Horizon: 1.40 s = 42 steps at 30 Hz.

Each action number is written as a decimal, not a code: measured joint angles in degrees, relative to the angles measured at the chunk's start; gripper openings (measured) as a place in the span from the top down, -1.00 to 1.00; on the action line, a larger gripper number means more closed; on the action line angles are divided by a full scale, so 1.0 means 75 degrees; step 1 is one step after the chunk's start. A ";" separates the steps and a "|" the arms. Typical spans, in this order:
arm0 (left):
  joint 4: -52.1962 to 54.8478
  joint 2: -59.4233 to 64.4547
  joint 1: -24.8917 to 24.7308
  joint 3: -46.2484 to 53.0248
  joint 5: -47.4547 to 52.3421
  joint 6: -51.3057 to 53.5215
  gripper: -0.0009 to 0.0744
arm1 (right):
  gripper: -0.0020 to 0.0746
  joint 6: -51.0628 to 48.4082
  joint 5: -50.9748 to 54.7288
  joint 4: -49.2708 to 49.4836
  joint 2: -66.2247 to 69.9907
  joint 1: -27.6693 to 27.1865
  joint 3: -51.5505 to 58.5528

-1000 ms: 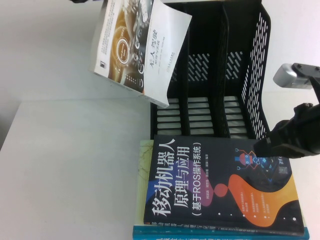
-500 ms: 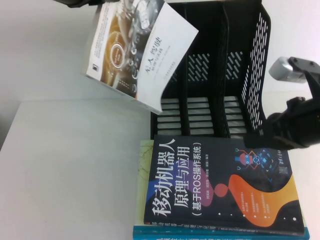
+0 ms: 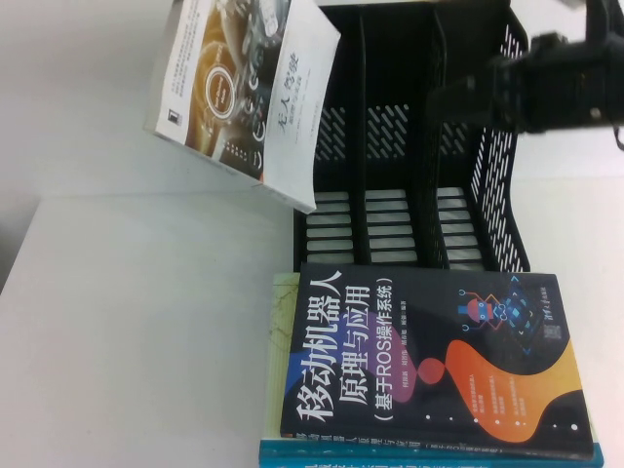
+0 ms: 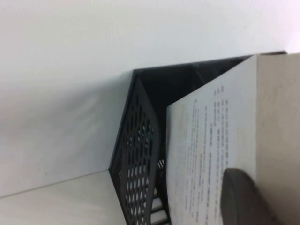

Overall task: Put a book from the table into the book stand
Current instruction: Place the book on the book shelf

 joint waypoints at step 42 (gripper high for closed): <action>-0.0597 0.1440 0.0000 -0.0062 -0.1037 0.0231 0.71 | 0.95 -0.0925 0.1586 0.0089 0.1136 0.0000 -0.1294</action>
